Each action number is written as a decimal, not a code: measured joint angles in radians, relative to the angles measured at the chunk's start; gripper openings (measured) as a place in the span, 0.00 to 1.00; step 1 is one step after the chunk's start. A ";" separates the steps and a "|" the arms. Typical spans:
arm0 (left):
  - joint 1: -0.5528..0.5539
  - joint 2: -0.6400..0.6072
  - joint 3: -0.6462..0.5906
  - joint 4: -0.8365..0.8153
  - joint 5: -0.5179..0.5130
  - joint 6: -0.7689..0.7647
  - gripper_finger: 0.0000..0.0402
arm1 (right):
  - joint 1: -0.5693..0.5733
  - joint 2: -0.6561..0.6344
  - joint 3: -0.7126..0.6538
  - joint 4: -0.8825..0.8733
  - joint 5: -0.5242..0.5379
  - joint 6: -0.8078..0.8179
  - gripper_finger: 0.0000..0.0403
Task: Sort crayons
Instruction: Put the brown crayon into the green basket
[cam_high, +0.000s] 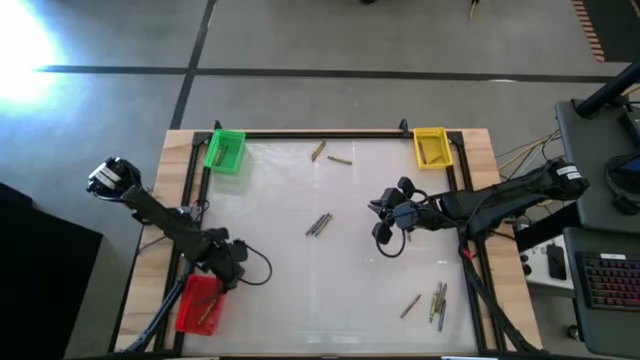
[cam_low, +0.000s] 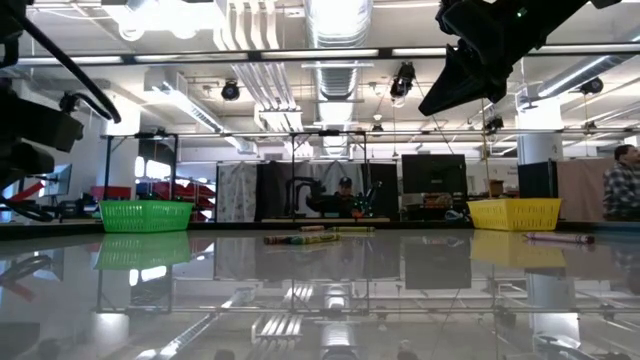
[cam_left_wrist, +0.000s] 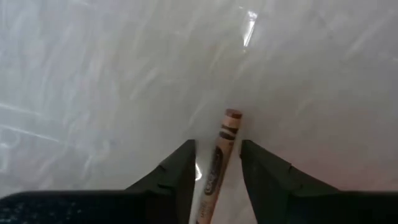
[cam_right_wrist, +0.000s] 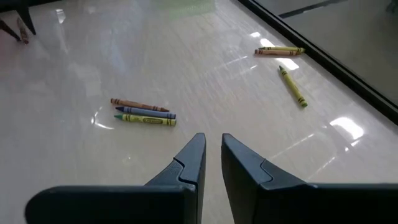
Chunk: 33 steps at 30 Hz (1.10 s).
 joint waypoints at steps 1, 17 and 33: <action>0.004 -0.001 -0.010 0.003 0.000 -0.001 0.23 | 0.000 0.000 0.000 0.000 0.000 0.000 0.11; 0.222 0.005 0.123 -0.126 -0.175 0.098 0.01 | 0.000 0.000 0.000 0.022 -0.001 -0.018 0.11; 1.259 0.005 0.399 -0.001 -0.508 0.656 0.00 | 0.000 0.000 0.000 0.098 -0.003 -0.067 0.11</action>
